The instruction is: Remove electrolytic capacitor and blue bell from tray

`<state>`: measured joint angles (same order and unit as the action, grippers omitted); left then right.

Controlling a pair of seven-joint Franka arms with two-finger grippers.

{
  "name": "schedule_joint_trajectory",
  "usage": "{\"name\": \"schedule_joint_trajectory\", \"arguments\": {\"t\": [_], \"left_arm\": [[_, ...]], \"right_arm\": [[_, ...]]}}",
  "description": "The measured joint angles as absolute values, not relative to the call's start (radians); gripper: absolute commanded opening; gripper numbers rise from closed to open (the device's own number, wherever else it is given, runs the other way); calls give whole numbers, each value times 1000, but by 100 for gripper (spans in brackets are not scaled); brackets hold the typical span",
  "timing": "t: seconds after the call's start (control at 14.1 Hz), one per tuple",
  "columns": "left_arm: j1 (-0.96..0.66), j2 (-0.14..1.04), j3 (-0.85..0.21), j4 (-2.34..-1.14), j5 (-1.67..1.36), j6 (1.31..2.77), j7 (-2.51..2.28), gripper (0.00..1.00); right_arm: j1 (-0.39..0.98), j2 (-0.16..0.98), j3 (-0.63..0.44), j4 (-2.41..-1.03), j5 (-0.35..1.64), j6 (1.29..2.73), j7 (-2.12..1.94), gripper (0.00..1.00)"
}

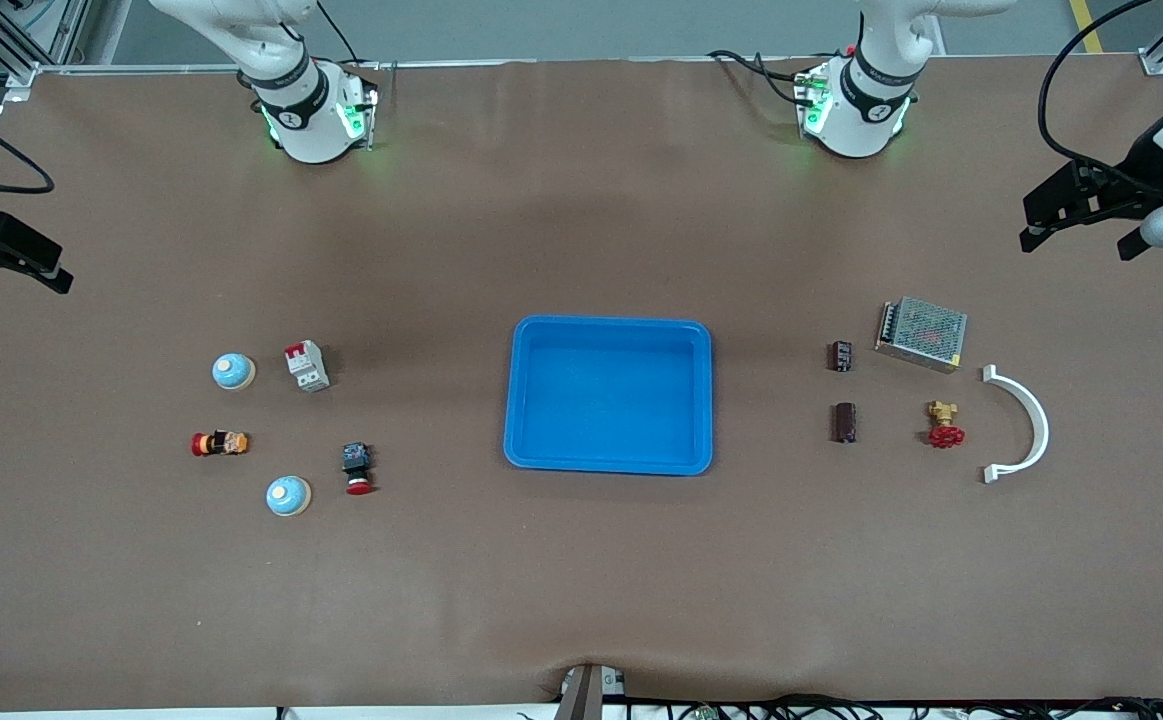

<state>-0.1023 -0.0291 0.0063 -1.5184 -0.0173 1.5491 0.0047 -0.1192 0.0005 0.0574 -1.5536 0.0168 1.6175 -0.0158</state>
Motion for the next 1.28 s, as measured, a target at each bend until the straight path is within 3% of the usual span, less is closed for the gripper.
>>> {"name": "schedule_joint_trajectory", "arguments": {"t": [1.28], "left_arm": [[-101, -20, -15, -1522, 43, 1526, 58, 100]], "right_arm": [[-114, 6, 58, -1553, 17, 1619, -16, 100]]}}
